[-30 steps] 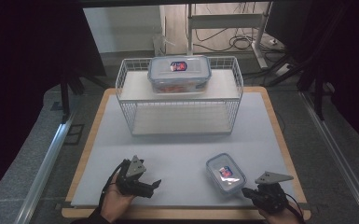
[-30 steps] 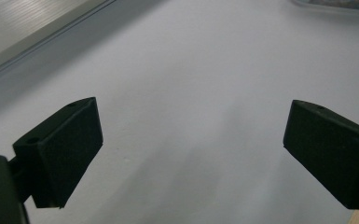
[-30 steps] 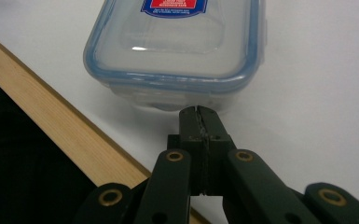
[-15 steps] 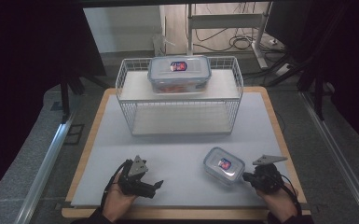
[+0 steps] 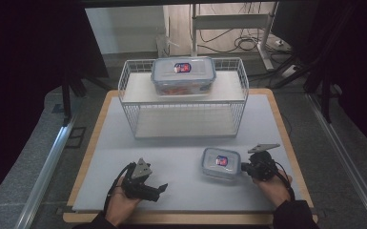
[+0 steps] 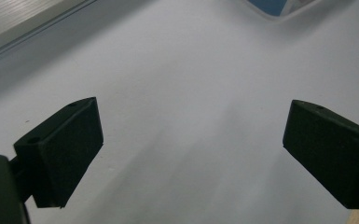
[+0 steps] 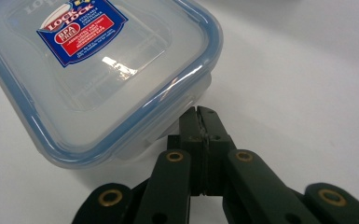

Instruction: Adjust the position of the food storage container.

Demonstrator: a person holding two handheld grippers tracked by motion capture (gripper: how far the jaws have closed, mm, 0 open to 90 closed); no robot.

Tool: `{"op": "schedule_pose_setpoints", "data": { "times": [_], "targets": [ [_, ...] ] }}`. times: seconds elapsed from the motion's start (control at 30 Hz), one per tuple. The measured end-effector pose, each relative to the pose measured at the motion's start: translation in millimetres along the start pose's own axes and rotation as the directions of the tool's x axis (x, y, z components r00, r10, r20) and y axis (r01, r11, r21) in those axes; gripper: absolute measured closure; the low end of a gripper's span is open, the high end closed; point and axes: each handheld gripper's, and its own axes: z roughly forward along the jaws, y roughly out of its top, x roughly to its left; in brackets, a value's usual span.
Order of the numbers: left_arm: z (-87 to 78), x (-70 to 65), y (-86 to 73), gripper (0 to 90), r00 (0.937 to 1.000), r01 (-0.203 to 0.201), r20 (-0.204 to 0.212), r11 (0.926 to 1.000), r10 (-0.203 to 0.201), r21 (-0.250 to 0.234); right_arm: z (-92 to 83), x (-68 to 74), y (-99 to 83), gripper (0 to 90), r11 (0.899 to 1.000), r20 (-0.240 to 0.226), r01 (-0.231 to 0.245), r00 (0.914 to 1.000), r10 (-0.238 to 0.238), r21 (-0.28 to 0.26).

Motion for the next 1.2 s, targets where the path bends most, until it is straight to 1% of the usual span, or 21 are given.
{"op": "schedule_pose_setpoints", "data": {
  "times": [0.07, 0.17, 0.23, 0.43, 0.47, 0.5, 0.7, 0.73, 0.77, 0.9, 0.93, 1.1, 1.17, 1.2],
  "targets": [
    [-0.1, 0.2, -0.1, 4.7, 1.0, 0.001, 0.0, 1.0, -0.001, 0.0, 2.0, 1.5, 2.1, 89.9, 1.0, -0.004, 0.006, 1.0, -0.006, 0.0],
    [-1.0, 1.0, -0.4, 4.8, 1.0, 0.004, -0.001, 1.0, -0.004, -0.002, 10.2, 10.6, 10.7, 89.8, 0.999, -0.024, 0.035, 0.9991, -0.035, -0.001],
    [-1.1, 1.1, -0.5, 4.8, 1.0, 0.006, 0.0, 1.0, -0.006, -0.004, 13.3, 14.9, 14.4, 89.9, 0.999, -0.033, 0.04, 0.9986, -0.04, -0.001],
    [-1.3, 1.5, -0.9, 4.8, 1.0, 0.006, -0.001, 1.0, -0.006, -0.004, 27.2, 28.7, 28.5, 89.9, 0.997, -0.058, 0.076, 0.9954, -0.076, -0.004],
    [-1.3, 1.5, -0.9, 4.8, 1.0, 0.006, -0.001, 1.0, -0.006, -0.004, 27.2, 28.7, 28.5, 89.9, 0.997, -0.058, 0.076, 0.9954, -0.076, -0.004],
    [-1.6, 1.8, -1.1, 4.8, 1.0, 0.004, -0.003, 1.0, -0.004, -0.002, 31.8, 33.3, 32.1, 89.9, 0.996, -0.068, 0.087, 0.9939, -0.087, -0.001],
    [-2.0, 2.1, -1.2, 4.9, 1.0, 0.003, -0.005, 1.0, -0.003, 0.0, 42.1, 44.7, 41.8, 89.9, 0.994, -0.085, 0.106, 0.9907, -0.107, -0.007],
    [-2.0, 2.1, -1.2, 4.9, 1.0, 0.003, -0.005, 1.0, -0.003, 0.0, 42.1, 44.7, 41.8, 89.9, 0.994, -0.085, 0.106, 0.9907, -0.107, -0.007],
    [-2.1, 2.1, -1.2, 4.9, 1.0, 0.003, -0.004, 1.0, -0.003, -0.001, 45.9, 49.0, 45.5, 89.8, 0.994, -0.097, 0.108, 0.9894, -0.108, -0.009],
    [-2.2, 2.0, -1.3, 4.9, 1.0, 0.004, -0.004, 1.0, -0.004, -0.001, 50.7, 54.0, 49.8, 89.9, 0.992, -0.104, 0.122, 0.987, -0.122, -0.013],
    [-2.3, 2.1, -1.4, 5.0, 1.0, 0.003, -0.004, 1.0, -0.003, -0.001, 54.5, 58.1, 53.4, 89.8, 0.992, -0.11, 0.126, 0.9857, -0.127, -0.016],
    [-3.2, 1.9, -1.9, 5.0, 1.0, 0.001, -0.005, 1.0, -0.001, -0.001, 59.3, 63.0, 57.6, 89.8, 0.991, -0.119, 0.132, 0.9839, -0.133, -0.02],
    [-4.2, 2.1, -2.2, 5.0, 1.0, 0.002, -0.006, 1.0, -0.002, -0.003, 56.6, 60.8, 56.5, 89.8, 0.991, -0.116, 0.131, 0.9844, -0.133, -0.027],
    [-4.6, 2.3, -2.4, 5.0, 1.0, 0.003, -0.006, 1.0, -0.003, -0.004, 54.7, 59.4, 55.9, 89.7, 0.991, -0.107, 0.132, 0.9851, -0.135, -0.03]
  ]
}}
